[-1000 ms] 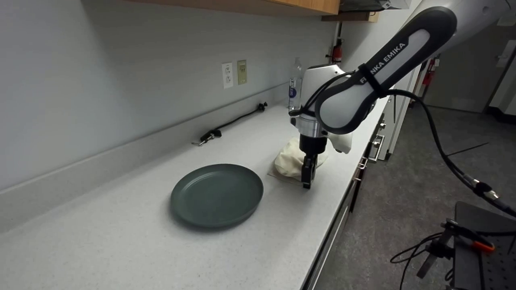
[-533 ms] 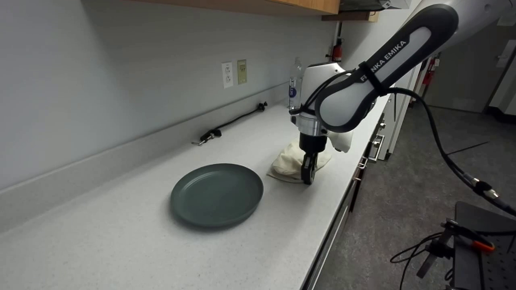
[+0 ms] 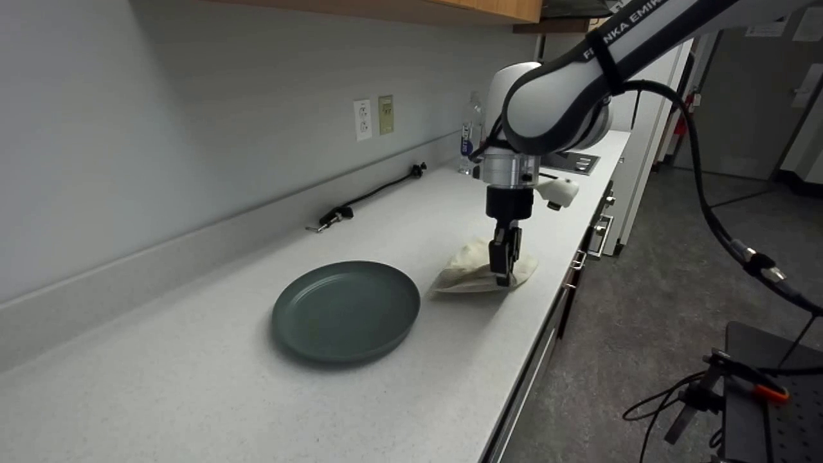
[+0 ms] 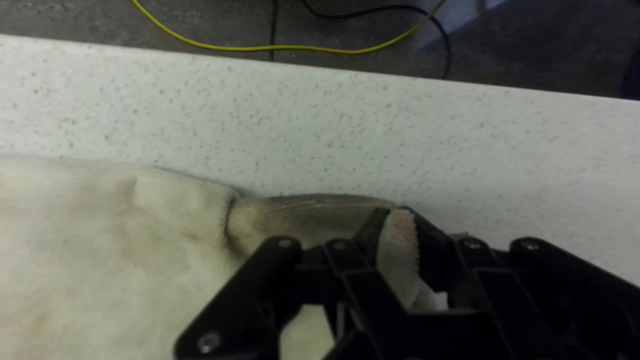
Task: Fold the cloth on the table
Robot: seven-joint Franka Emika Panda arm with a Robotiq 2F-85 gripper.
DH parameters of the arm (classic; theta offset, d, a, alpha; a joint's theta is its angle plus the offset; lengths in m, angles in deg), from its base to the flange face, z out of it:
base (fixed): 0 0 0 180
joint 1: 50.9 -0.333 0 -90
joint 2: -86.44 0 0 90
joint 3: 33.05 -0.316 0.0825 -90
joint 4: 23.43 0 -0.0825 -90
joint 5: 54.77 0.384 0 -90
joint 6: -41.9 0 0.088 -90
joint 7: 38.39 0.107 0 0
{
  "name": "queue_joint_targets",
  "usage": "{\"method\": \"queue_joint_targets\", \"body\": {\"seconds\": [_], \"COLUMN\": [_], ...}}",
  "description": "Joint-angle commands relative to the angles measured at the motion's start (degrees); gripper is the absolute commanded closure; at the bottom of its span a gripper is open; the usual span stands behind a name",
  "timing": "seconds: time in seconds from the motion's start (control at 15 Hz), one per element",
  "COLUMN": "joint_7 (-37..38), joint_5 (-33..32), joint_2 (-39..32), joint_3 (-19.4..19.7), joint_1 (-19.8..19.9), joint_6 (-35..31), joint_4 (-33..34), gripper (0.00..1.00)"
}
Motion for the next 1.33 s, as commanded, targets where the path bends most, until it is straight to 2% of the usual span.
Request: {"method": "queue_joint_targets", "body": {"seconds": [0.0,0.13,0.67,1.13,1.2,1.27], "joint_7": [-3.82,-3.29,1.78,4.81,5.51,5.91], "joint_5": [6.24,7.85,6.00,5.36,4.73,4.42], "joint_2": [3.11,3.47,2.31,1.99,2.04,2.08], "joint_3": [-0.01,1.25,7.30,8.93,9.09,9.09], "joint_1": [2.21,2.61,4.48,5.48,5.24,5.15], "joint_6": [6.86,6.11,-4.81,-7.86,-7.93,-7.80], "joint_4": [1.23,1.33,-1.83,-3.42,-3.68,-3.78], "gripper": [0.97,0.97,0.97,0.97,0.62,0.61]}}
